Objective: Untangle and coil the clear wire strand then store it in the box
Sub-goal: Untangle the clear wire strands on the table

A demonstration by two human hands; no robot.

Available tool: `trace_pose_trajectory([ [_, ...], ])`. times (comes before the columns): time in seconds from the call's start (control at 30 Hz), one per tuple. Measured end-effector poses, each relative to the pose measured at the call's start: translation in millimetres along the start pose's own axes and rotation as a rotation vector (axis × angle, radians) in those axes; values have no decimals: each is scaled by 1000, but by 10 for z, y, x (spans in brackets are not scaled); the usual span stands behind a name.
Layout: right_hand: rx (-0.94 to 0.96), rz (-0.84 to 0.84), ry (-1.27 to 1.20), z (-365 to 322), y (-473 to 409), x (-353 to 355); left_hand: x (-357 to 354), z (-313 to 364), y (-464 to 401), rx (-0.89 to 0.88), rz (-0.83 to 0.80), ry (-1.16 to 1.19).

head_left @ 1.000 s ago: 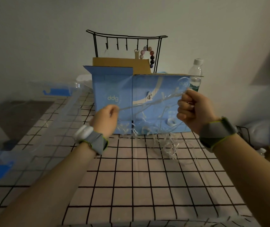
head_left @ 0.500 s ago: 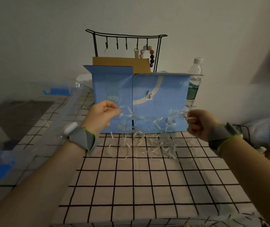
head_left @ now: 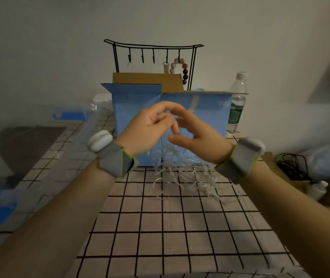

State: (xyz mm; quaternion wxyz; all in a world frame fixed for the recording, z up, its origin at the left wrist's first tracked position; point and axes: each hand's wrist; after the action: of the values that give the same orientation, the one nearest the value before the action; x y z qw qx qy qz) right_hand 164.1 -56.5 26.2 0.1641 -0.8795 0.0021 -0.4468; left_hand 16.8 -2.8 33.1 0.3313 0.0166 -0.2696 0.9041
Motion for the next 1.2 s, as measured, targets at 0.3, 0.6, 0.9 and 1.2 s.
trace_pose_trajectory([
  [0.3, -146, 214, -172, 185, -86, 206, 207, -111, -38, -29, 331, -452],
  [0.6, -68, 202, 247, 260, -2, 464, 304, -87, -135, 102, 667, -71],
  [0.9, -234, 401, -5, 362, 3, 559, 545, -150, -118, 296, 770, 309],
  [1.2, -297, 269, -372, 240, 32, 392, 300, -624, 68, 742, 293, -291],
])
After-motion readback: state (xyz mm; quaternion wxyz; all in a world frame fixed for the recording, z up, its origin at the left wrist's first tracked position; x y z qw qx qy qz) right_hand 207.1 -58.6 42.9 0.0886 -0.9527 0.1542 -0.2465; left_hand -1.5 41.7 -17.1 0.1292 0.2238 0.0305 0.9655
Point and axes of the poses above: each hand's wrist, its own y-axis away from the middle knuckle, its own x-axis out of the back of the hand, z = x × y, and after that the axes turned 10 degrees about y, right-handed
